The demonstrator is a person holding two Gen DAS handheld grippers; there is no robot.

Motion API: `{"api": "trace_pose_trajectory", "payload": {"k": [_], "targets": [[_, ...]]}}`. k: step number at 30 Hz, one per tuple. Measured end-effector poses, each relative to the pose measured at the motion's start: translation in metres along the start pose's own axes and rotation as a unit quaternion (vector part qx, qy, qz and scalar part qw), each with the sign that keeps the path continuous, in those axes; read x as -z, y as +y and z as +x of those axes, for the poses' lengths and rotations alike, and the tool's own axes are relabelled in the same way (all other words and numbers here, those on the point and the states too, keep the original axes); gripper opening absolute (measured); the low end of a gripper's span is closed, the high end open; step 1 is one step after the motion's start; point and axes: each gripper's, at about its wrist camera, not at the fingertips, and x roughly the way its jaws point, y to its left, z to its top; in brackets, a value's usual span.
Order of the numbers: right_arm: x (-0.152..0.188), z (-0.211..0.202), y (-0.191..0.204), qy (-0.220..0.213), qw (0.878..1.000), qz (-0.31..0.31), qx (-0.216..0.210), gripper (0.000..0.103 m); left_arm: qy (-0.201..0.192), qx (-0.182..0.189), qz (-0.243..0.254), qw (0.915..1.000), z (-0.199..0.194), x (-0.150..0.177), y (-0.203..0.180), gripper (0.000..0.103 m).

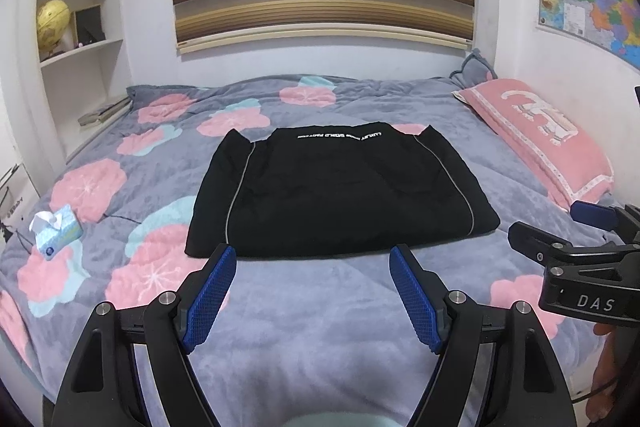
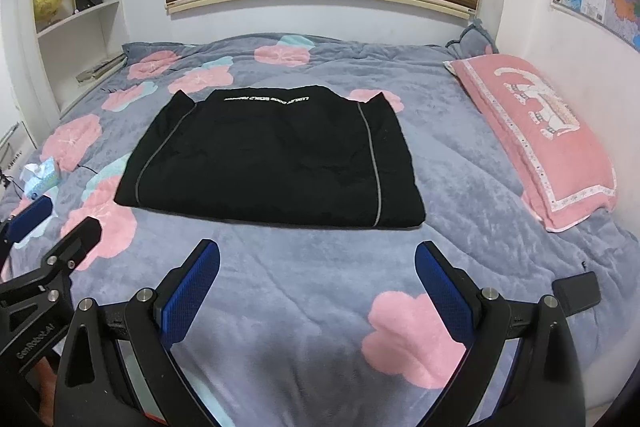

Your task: Fold large clothes

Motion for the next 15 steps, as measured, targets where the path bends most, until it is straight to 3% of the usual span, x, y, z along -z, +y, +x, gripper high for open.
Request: {"api": "trace_pose_trajectory", "payload": {"k": [15], "targets": [[0.003,0.011,-0.004,0.012,1.0,0.001,-0.009,0.099,-0.015,-0.029,0.001,0.9995,0.002,0.001,0.001,0.08]]}}
